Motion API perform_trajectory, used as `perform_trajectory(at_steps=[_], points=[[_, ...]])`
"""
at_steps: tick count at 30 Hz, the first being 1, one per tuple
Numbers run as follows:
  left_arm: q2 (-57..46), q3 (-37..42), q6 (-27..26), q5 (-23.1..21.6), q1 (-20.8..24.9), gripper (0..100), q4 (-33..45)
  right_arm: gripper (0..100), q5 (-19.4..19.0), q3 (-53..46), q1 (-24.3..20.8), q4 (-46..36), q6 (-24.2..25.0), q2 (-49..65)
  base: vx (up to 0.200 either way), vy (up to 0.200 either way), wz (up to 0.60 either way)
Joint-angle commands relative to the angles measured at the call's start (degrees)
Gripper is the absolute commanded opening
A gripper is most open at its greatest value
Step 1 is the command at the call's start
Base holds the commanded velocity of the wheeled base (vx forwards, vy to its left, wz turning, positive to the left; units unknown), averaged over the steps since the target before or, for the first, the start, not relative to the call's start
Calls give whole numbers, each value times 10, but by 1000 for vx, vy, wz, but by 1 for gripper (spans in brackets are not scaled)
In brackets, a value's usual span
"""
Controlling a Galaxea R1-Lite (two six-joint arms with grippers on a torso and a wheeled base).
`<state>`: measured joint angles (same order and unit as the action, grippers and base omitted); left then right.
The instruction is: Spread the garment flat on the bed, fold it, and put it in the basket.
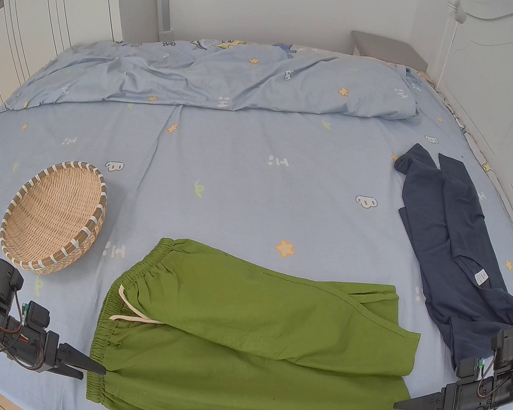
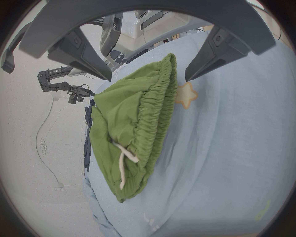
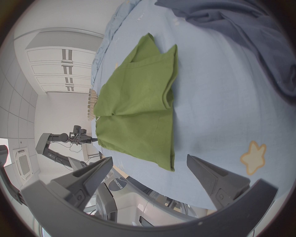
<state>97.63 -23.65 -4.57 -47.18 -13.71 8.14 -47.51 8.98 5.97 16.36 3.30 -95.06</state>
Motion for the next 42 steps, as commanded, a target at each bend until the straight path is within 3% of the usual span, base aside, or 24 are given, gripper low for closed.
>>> perform_trajectory(at_steps=[1, 3, 5, 8, 12, 13, 16, 24, 30, 42], points=[[-130, -73, 5, -1, -5, 100, 90, 100, 0, 18, 33, -2, 2, 89, 0, 0, 0], [-148, -107, 6, -1, -3, 100, 129, 100, 0, 31, 41, -5, 3, 107, 0, 0, 0], [-155, -196, 8, 2, 24, 100, 193, 100, 1, 57, 51, -13, 5, 146, 0, 0, 0], [-151, -278, 12, 9, 37, 100, 221, 100, 1, 81, 61, -12, 3, 170, 0, 0, 0], [-121, -332, 16, 9, 42, 100, 216, 100, 1, 116, 61, -11, 3, 173, 0, 0, 0], [-70, -382, 21, 9, 81, 100, 209, 100, 0, 163, 55, -13, 7, 169, 0, 0, 0], [-13, -428, 33, 9, 105, 100, 190, 100, 2, 197, 43, -14, 11, 167, 0, 0, 0], [132, -604, 76, 11, 127, 100, 176, 100, 20, 203, -2, -12, 12, 155, 0, 0, 0], [196, -665, 88, 12, 131, 100, 170, 100, 81, 197, -43, -8, 11, 146, 0, 0, 0], [279, -705, 88, 30, 156, 100, 166, 100, 81, 194, -50, -3, 14, 137, 0, 0, 0]])
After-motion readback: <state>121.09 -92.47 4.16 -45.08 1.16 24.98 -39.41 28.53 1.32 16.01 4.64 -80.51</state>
